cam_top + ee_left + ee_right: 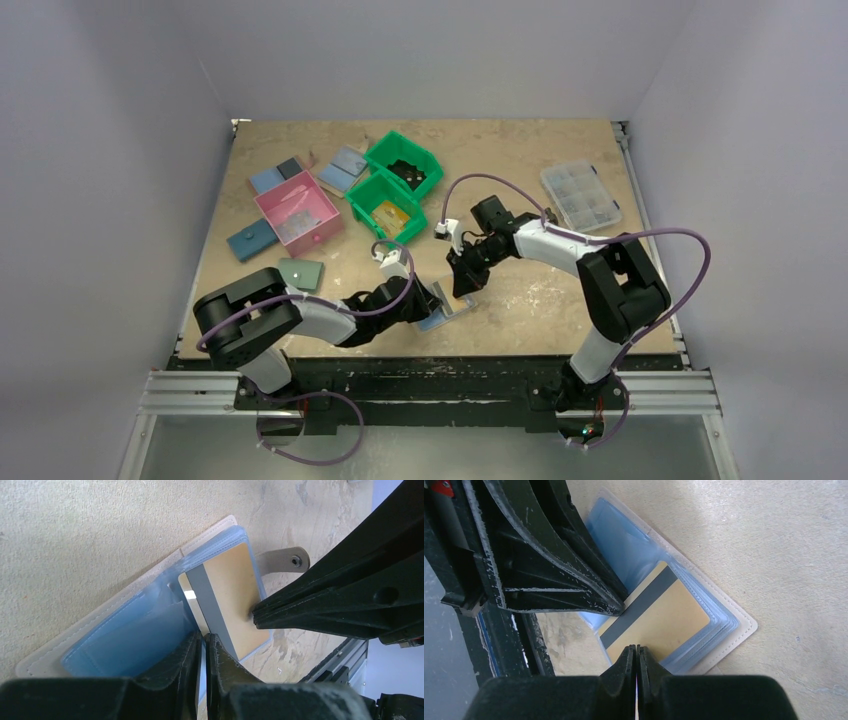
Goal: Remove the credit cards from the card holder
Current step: Remove the credit card from the card holder.
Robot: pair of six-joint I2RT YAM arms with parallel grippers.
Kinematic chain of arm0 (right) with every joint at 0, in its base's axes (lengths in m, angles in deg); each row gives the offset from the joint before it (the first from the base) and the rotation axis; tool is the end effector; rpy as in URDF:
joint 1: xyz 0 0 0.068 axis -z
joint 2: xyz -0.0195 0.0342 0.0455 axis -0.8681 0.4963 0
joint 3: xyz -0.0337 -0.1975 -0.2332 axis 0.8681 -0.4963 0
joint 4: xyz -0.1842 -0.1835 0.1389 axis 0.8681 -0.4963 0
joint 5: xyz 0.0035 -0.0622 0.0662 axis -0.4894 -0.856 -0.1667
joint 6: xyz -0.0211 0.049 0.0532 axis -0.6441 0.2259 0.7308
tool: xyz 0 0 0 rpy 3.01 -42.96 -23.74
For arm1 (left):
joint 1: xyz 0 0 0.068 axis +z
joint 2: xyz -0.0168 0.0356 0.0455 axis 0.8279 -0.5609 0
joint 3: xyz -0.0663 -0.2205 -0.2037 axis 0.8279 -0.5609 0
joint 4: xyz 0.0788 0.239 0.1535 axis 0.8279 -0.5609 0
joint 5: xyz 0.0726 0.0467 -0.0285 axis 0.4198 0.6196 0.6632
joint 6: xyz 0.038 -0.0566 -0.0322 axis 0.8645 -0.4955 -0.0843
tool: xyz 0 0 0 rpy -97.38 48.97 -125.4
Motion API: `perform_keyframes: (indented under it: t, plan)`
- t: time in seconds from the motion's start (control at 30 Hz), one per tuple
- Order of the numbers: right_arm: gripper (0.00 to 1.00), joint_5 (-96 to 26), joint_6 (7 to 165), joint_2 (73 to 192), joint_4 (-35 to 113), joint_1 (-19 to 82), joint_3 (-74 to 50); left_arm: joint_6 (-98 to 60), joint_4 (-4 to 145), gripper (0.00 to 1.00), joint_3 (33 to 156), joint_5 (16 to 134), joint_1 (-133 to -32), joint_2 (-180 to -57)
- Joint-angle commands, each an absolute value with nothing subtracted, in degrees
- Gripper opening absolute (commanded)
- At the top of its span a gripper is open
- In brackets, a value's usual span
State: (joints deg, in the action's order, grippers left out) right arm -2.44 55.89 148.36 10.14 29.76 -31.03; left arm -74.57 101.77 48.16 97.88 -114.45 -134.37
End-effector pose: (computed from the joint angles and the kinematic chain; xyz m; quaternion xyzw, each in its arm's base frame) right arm 0.2834 0.2140 0.1593 -0.4715 0.7989 0.3443 0.1445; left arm 0.1757 -0.2573 0.1080 -0.1243 0.8647 -0.3718 0.3141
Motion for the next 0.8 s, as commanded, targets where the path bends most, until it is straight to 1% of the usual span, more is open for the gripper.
perform_keyframes:
  t: [0.0, 0.07, 0.2, 0.4, 0.6, 0.67, 0.7, 0.77]
  plan:
    - [0.08, -1.6, 56.6, 148.0, 11.1, 29.4, -29.1, -74.9, 102.0, 0.12, 47.3, 97.3, -113.8, -134.0]
    - [0.08, -3.4, 57.3, 148.3, 11.9, 29.4, -29.4, -74.8, 104.8, 0.15, 46.1, 96.2, -113.3, -132.7]
    - [0.08, -5.9, 57.1, 150.0, 10.6, 29.3, -29.2, -76.2, 112.0, 0.24, 42.3, 93.5, -111.8, -132.2]
    - [0.08, -6.0, 56.8, 151.3, 9.6, 28.3, -28.7, -79.0, 117.3, 0.28, 41.4, 89.2, -109.8, -136.7]
    - [0.07, -6.2, 56.1, 152.5, 8.3, 27.6, -28.1, -81.1, 123.6, 0.28, 40.5, 86.8, -108.8, -140.6]
    - [0.07, -6.4, 56.1, 152.6, 8.3, 27.6, -28.1, -81.4, 123.9, 0.26, 40.0, 87.2, -108.5, -140.8]
    - [0.07, -6.8, 56.1, 152.6, 8.4, 27.6, -28.1, -81.5, 123.9, 0.25, 39.8, 87.3, -108.4, -140.8]
    - [0.07, -7.2, 56.1, 152.7, 8.5, 27.6, -28.0, -81.7, 123.7, 0.17, 39.1, 87.9, -108.1, -140.4]
